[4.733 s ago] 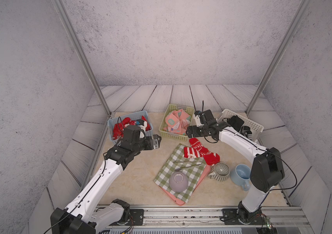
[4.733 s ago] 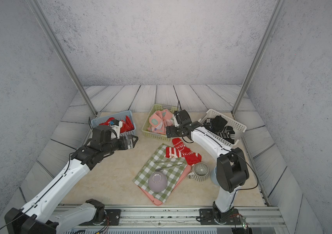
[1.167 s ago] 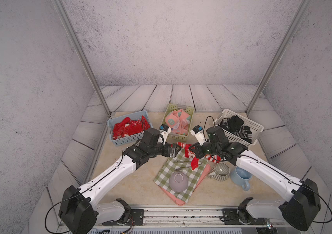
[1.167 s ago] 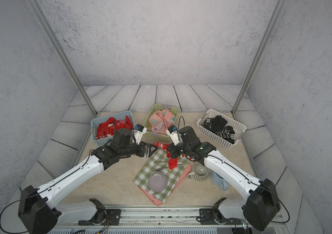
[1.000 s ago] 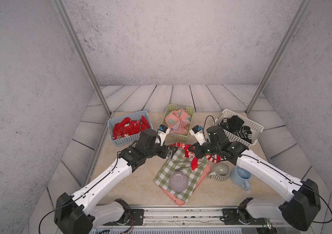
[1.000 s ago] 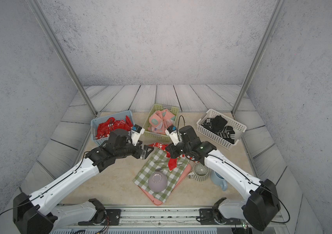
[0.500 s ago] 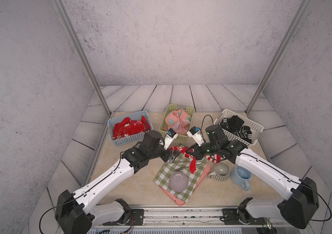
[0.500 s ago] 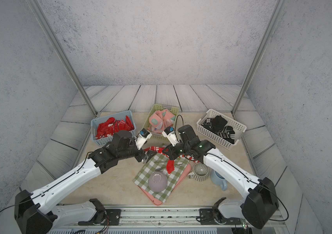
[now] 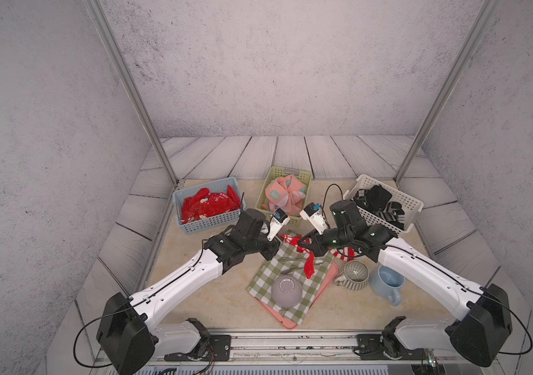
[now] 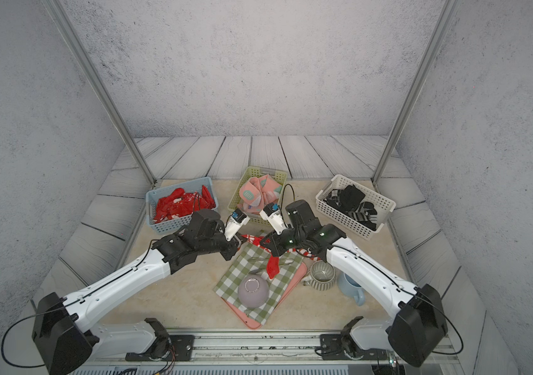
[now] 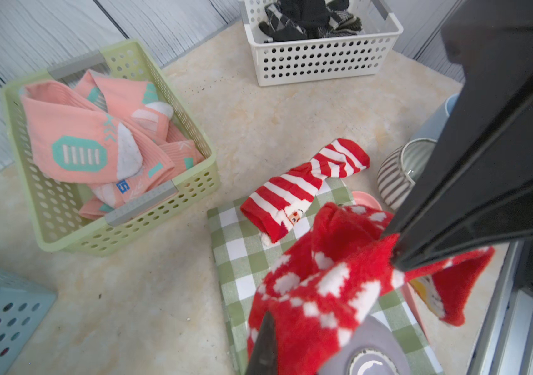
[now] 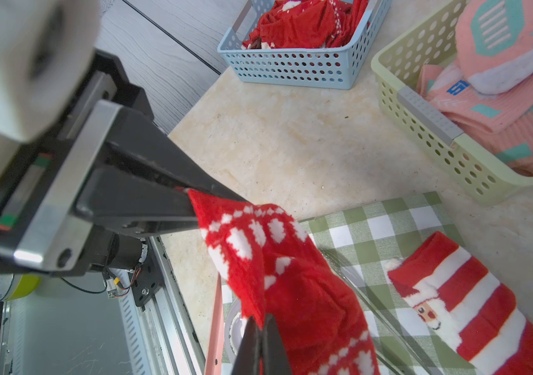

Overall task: Sort the socks into the basket by color
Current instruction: Place the sock in the bin.

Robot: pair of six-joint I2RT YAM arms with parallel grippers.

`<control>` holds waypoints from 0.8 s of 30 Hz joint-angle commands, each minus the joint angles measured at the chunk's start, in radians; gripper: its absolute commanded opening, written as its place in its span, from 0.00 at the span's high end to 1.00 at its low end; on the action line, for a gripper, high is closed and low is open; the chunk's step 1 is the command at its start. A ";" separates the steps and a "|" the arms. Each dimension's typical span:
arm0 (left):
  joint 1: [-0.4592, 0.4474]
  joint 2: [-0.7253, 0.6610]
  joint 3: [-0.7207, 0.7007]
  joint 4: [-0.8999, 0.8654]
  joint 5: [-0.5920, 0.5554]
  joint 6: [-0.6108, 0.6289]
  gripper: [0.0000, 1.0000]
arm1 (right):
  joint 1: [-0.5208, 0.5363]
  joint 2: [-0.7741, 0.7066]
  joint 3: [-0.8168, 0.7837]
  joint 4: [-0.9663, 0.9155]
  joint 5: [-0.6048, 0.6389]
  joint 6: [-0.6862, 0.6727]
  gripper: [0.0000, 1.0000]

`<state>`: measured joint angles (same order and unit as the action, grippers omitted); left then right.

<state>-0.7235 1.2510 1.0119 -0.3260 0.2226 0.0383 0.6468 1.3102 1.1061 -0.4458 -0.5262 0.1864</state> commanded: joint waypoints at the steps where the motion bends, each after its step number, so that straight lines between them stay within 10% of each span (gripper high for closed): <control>1: -0.004 0.009 0.045 -0.009 -0.031 -0.018 1.00 | 0.002 -0.015 0.026 -0.007 0.007 0.008 0.71; 7: 0.045 0.001 0.091 -0.034 -0.095 -0.117 1.00 | 0.002 -0.042 0.023 -0.008 0.090 0.045 0.01; 24: 0.562 0.213 0.412 -0.173 -0.150 -0.271 1.00 | -0.042 -0.098 -0.018 -0.041 0.212 0.094 0.01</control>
<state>-0.2142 1.4193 1.3739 -0.4683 0.1055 -0.2188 0.6125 1.2045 1.1057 -0.4629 -0.3534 0.2611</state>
